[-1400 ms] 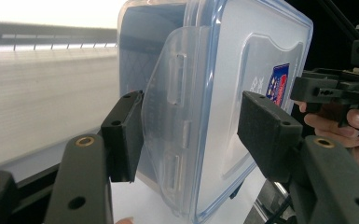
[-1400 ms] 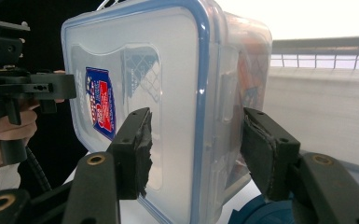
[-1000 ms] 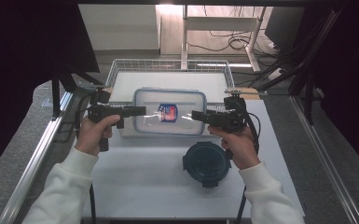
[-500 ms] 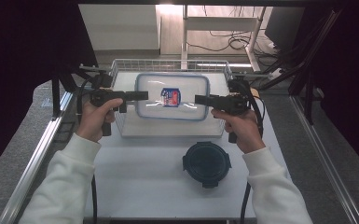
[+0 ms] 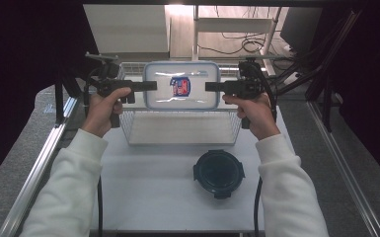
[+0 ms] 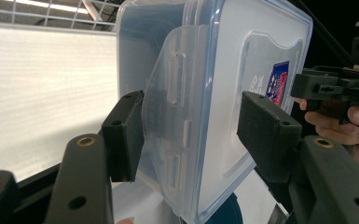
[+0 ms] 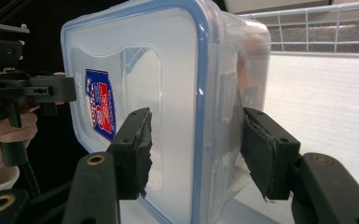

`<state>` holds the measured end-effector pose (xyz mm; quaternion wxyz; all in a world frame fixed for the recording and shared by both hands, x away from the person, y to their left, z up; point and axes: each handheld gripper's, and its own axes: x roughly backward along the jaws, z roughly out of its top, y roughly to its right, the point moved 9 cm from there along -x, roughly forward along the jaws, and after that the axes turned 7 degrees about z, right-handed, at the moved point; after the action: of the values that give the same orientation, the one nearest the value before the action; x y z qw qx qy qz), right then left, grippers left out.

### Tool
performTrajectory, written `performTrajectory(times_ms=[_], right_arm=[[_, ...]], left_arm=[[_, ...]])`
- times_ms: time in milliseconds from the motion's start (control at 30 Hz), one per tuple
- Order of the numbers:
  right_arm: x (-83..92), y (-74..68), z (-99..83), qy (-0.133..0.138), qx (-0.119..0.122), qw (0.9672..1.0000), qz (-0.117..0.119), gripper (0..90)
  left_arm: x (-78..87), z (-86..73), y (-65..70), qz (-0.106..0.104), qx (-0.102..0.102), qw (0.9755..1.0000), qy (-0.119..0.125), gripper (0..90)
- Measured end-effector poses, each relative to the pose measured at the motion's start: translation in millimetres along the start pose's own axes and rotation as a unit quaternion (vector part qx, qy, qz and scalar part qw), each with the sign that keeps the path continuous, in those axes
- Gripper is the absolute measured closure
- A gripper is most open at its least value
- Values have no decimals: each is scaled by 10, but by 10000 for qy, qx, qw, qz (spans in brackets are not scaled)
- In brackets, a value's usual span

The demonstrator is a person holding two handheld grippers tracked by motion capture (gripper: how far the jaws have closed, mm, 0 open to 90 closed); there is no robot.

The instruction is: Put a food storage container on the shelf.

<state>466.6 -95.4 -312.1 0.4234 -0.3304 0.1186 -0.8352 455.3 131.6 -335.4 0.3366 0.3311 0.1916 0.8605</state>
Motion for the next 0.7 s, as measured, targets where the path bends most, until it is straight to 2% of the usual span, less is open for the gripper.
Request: performTrajectory(times_ms=[300, 600, 700], right_arm=[[-82, 131, 121, -52, -136, 9999, 52, 449], [-239, 325, 104, -205, -391, 9990, 56, 440], [-268, 365, 111, -199, -501, 9985, 67, 435]], left_arm=[[-100, 136, -71, 67, 3, 9999, -93, 426], [-242, 125, -218, 153, 213, 9993, -258, 425], [-275, 150, -250, 150, 333, 9992, -179, 432]])
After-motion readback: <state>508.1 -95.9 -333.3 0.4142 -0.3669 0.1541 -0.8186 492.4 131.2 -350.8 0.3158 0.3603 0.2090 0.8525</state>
